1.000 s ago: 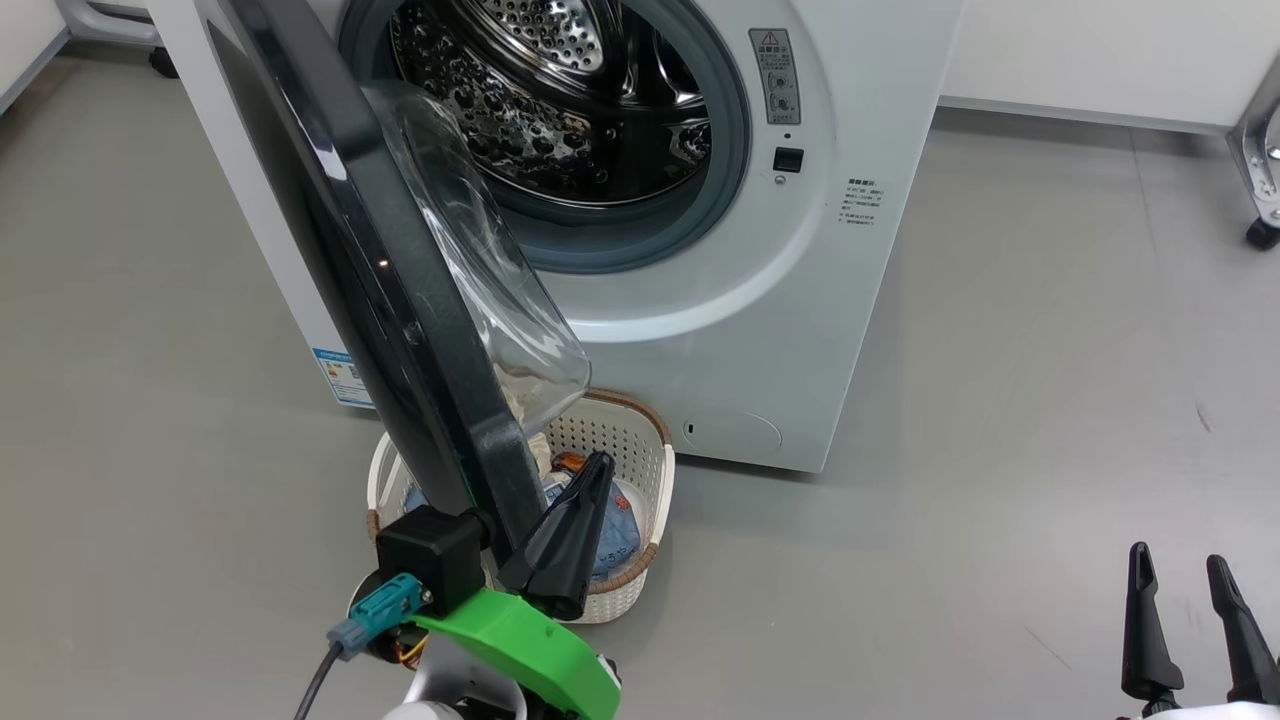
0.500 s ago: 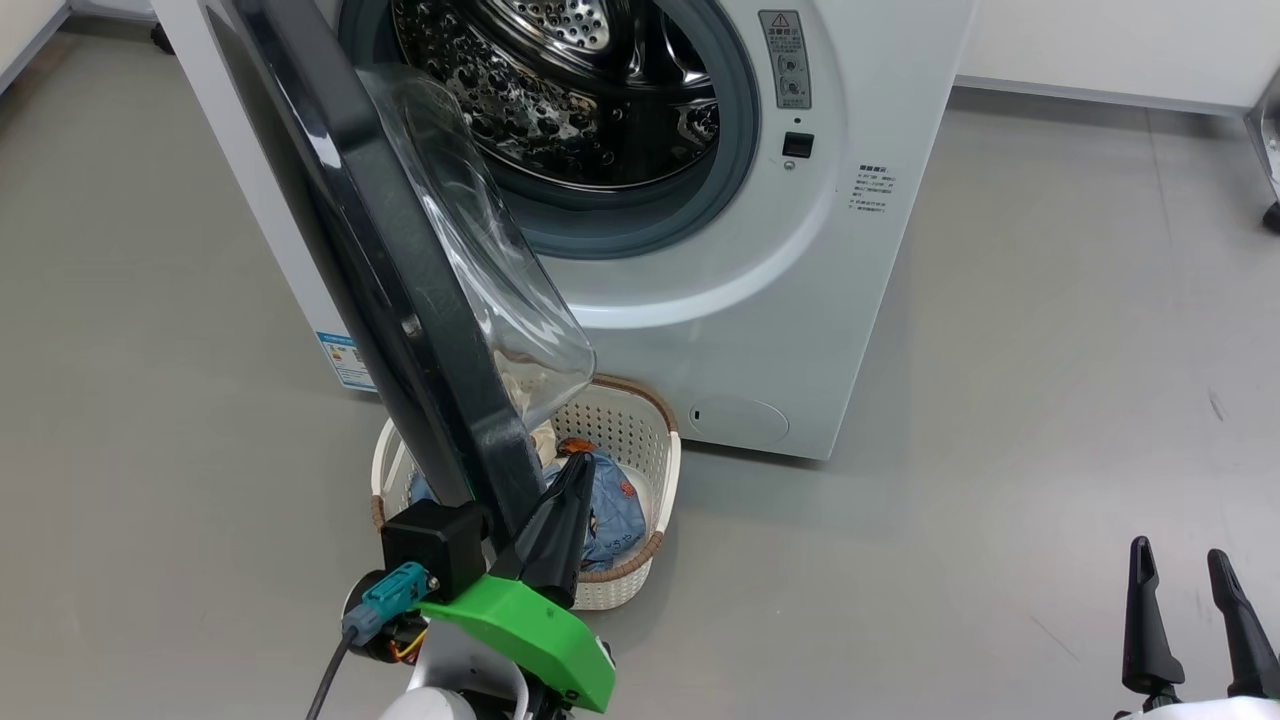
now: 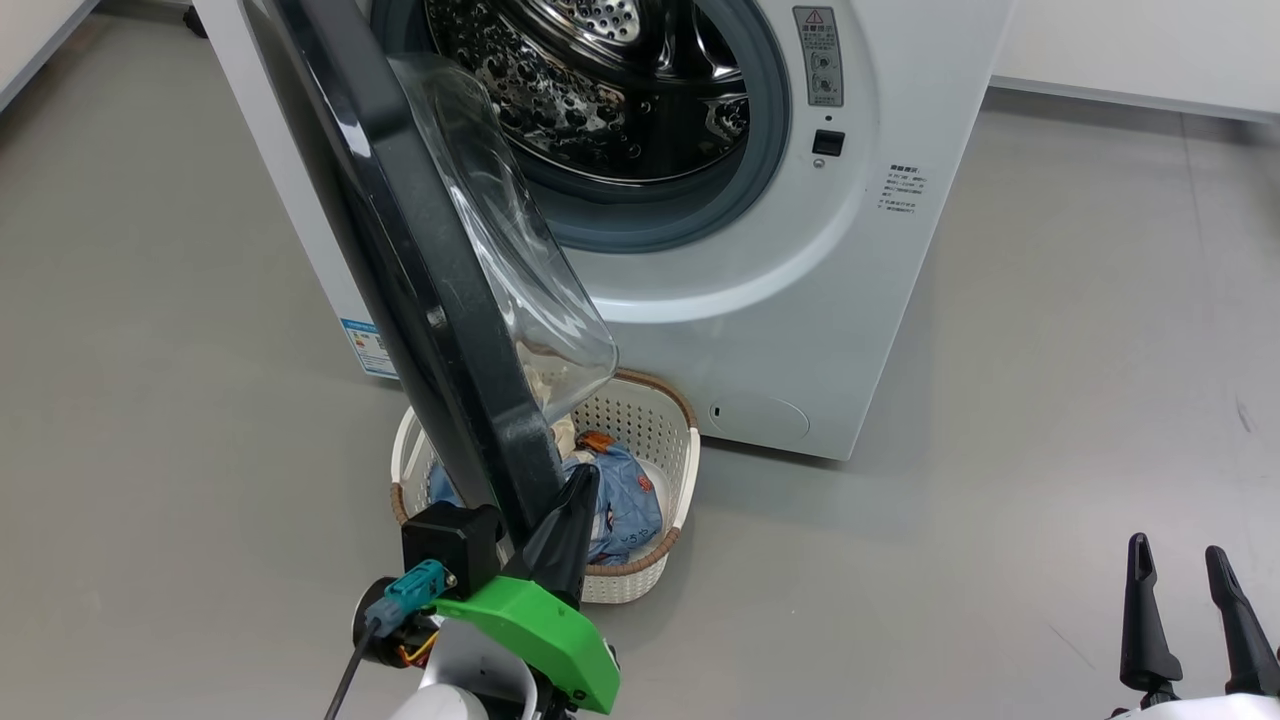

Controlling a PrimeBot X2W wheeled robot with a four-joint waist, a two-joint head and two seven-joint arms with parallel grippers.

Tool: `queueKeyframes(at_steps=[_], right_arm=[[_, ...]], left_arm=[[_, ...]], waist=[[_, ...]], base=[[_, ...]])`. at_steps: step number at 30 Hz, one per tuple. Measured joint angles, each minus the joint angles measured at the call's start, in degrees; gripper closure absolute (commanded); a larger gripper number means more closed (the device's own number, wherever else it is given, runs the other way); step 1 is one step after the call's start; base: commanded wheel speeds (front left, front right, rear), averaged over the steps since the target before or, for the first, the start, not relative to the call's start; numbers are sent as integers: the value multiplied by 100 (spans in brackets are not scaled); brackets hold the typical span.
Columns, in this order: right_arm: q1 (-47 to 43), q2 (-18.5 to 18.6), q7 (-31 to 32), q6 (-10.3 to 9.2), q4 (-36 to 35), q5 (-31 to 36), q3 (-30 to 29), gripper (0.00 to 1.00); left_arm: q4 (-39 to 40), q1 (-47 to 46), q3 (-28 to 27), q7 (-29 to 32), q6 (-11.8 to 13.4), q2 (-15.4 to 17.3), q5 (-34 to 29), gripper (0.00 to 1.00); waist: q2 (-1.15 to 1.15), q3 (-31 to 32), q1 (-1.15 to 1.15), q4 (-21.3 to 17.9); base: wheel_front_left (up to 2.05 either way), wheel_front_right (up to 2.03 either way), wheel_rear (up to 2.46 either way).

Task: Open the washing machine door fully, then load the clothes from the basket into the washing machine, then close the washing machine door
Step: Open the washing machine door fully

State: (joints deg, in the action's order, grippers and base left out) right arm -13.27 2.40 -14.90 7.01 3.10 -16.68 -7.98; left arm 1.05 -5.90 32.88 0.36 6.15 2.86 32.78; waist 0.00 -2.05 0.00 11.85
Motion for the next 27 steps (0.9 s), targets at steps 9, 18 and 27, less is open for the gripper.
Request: queueKeyframes(at_steps=[9,18,27], right_arm=[[16,10,0,0,1,0,-1,0],[18,22,0,0,4,0,-48,0],[20,21,0,0,4,0,4,0]], left_arm=[[-204,-36,76,-70,13,-1,162,100],[-328,-197,182,-193,51,-3,212,100],[-455,-242,241,-252,51,-29,212,100]], waist=[[0,-41,0,78],[0,-61,0,224],[0,-50,0,405]], base=[[0,0,0],[0,0,0],[0,0,0]])
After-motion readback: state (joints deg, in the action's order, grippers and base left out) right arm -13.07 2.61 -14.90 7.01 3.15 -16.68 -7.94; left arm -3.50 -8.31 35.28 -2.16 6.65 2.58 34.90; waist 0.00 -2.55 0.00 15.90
